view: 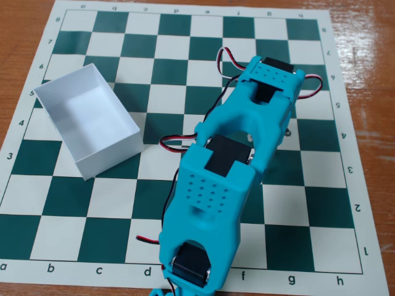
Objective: Grab the toy horse and put it in the box.
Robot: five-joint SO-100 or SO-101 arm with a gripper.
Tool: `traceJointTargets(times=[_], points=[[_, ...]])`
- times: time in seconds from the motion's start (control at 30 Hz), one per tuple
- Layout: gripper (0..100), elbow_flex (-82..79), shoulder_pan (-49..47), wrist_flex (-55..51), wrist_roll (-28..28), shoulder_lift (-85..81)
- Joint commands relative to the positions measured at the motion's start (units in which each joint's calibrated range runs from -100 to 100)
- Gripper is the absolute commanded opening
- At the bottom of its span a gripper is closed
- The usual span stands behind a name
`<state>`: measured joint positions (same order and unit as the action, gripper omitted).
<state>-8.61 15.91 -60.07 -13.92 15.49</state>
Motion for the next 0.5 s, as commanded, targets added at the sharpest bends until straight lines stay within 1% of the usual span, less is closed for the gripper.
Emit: traceJointTargets(times=[0.0, 0.03, 0.07, 0.13, 0.2, 0.47], points=[[21, 2.4, -0.5, -0.1, 0.4, -0.4], [21, 2.2, -0.5, -0.2, 0.4, -0.4], [18, 2.1, -0.4, -0.2, 0.4, -0.4], [6, 2.0, -0.3, -0.2, 0.4, 0.0], [0, 2.0, -0.3, -0.1, 0.4, 0.4], [0, 2.7, -0.5, 0.3, -0.1, 0.9]])
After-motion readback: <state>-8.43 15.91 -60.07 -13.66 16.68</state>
